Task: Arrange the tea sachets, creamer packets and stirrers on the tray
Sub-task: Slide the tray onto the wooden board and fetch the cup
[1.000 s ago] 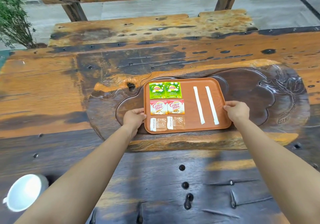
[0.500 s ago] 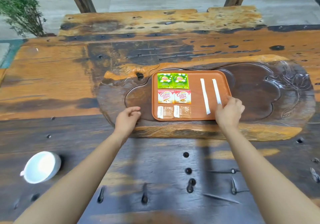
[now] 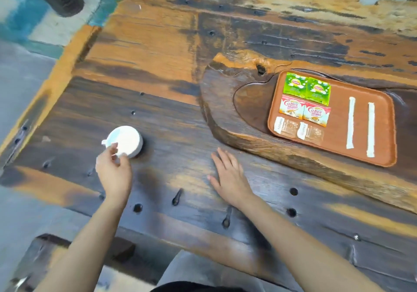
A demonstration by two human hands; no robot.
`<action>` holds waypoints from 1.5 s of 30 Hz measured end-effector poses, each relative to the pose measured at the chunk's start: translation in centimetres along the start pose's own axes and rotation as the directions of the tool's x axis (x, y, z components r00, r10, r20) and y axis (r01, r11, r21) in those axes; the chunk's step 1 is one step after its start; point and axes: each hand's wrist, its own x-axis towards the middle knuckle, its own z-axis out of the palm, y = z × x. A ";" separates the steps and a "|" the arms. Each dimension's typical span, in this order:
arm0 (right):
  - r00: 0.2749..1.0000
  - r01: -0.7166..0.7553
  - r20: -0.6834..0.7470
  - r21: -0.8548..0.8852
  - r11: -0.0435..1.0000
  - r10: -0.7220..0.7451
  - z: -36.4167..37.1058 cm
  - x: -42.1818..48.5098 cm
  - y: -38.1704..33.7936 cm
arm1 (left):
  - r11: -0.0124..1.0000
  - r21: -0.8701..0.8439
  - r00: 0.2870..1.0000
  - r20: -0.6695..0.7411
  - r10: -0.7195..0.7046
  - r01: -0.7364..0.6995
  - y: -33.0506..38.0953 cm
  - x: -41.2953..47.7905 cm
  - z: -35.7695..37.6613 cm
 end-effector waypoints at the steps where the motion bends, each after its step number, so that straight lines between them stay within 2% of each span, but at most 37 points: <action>1: 1.000 -0.001 0.029 -0.059 0.998 0.003 0.9 0.5 0.4 | 1.000 0.017 1.000 -0.021 0.012 -0.012 -0.7 0.9 -0.3; 3: 0.999 -0.008 0.032 -0.196 0.981 0.015 2.3 1.1 1.4 | 0.998 0.051 0.999 -0.028 0.022 -0.021 -2.2 2.9 -0.6; 7: 1.000 -0.008 -0.022 -0.343 0.939 0.001 3.6 1.2 3.1 | 0.993 0.053 0.993 0.039 -0.112 0.109 -3.0 5.7 0.2; 10: 0.998 -0.007 -0.055 -0.364 0.931 -0.014 4.0 1.2 3.5 | 0.972 -0.007 0.965 0.128 -0.230 0.233 -2.4 7.0 0.7; 13: 0.994 -0.001 -0.102 -0.358 0.934 -0.038 4.3 1.2 3.6 | 0.920 -0.175 0.926 0.209 -0.314 0.351 -2.4 8.1 0.4; 16: 0.991 0.002 -0.127 -0.366 0.931 -0.052 4.5 1.1 3.8 | 0.908 -0.180 0.911 0.245 -0.331 0.378 -3.2 8.8 -0.2; 19: 0.988 0.002 -0.142 -0.376 0.927 -0.059 4.5 1.1 4.1 | 0.865 -0.245 0.874 0.345 -0.344 0.437 -4.3 8.0 -0.4; 23: 0.987 0.000 -0.150 -0.377 0.926 -0.061 4.4 1.1 4.1 | 0.790 -0.372 0.822 0.500 -0.273 0.488 -5.8 6.7 -0.2; 26: 0.986 0.002 -0.152 -0.380 0.925 -0.065 4.4 1.1 4.1 | 0.737 -0.452 0.800 0.567 -0.198 0.503 -6.6 6.1 0.1; 32: 0.985 0.002 -0.159 -0.370 0.929 -0.065 4.3 1.0 4.2 | 0.706 -0.498 0.797 0.583 -0.158 0.504 -6.3 5.2 1.3; 38: 0.986 0.011 -0.153 -0.351 0.936 -0.068 4.1 1.1 4.4 | 0.760 -0.473 0.767 0.639 -0.054 0.447 -2.8 4.2 2.9; 45: 0.988 0.076 -0.105 -0.322 0.944 -0.115 3.3 0.8 5.3 | 0.800 -0.481 0.676 0.725 0.134 0.357 4.5 3.5 6.0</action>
